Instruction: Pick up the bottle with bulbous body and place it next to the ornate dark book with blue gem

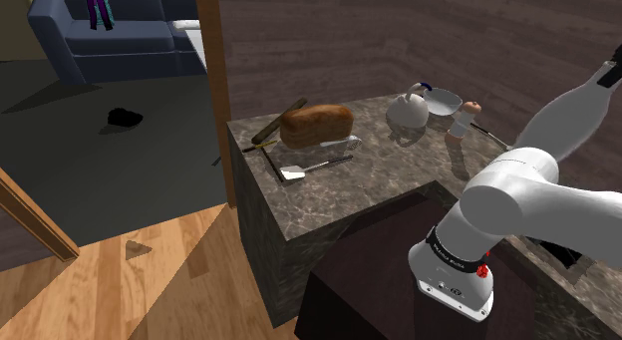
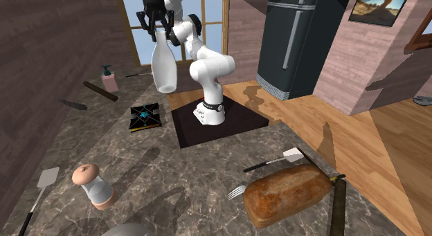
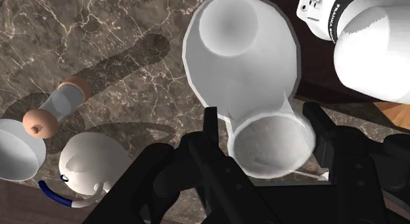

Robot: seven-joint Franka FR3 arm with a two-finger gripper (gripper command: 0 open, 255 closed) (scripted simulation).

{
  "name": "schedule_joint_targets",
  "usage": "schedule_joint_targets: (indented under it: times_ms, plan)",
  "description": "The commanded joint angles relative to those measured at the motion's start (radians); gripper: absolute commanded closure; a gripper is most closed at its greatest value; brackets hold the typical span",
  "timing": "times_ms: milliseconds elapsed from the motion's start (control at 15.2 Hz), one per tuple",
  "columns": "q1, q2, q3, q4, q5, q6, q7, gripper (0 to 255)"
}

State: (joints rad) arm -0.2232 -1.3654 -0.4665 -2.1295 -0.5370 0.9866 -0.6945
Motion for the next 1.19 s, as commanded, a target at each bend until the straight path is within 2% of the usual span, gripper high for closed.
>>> schedule_joint_targets:
  times_ms: [0,528,1122]
  plan:
    - [-0.009,-0.040,-0.024,0.003,-0.050,-0.028,-0.046,255]
    - [-0.019,-0.140,-0.122,0.083,-0.260,-0.118,-0.246,255]
    - [-0.007,-0.195,-0.224,0.238,-0.518,-0.172,-0.514,255]
